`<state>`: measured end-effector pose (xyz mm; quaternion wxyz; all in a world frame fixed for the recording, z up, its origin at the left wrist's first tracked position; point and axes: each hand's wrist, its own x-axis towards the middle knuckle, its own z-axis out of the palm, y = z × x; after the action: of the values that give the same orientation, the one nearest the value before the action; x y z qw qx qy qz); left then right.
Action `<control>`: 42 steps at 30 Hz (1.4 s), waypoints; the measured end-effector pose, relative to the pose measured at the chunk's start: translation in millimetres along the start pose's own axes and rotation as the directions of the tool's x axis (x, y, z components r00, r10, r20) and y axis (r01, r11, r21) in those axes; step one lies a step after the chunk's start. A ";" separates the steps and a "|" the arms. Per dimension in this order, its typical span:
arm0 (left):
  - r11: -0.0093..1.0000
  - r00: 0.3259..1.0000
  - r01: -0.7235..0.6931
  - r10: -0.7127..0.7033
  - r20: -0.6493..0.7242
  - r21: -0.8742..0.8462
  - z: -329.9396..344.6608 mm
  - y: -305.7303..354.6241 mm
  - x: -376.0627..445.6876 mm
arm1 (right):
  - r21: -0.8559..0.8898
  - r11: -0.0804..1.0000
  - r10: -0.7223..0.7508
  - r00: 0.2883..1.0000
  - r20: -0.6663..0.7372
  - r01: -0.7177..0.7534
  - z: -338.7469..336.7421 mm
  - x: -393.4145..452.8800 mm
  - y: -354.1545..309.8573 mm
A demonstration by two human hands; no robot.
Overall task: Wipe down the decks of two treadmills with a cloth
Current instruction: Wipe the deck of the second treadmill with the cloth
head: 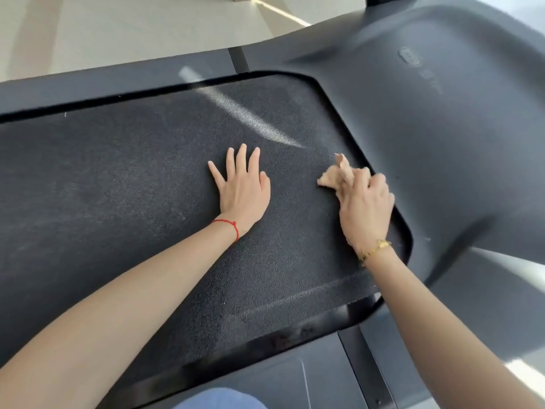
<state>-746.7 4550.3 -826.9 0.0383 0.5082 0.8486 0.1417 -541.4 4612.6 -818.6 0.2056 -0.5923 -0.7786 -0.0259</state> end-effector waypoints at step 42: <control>0.995 0.998 0.057 -0.054 -0.038 0.086 8.2 6.3 11.1 | 0.039 0.942 -0.334 0.916 0.222 0.334 24.3 92.0 -10.8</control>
<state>-744.9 4564.4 -832.1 0.0052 0.4830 0.8683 0.1125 -578.1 4700.2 -806.4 0.1087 -0.4497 -0.8865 0.0066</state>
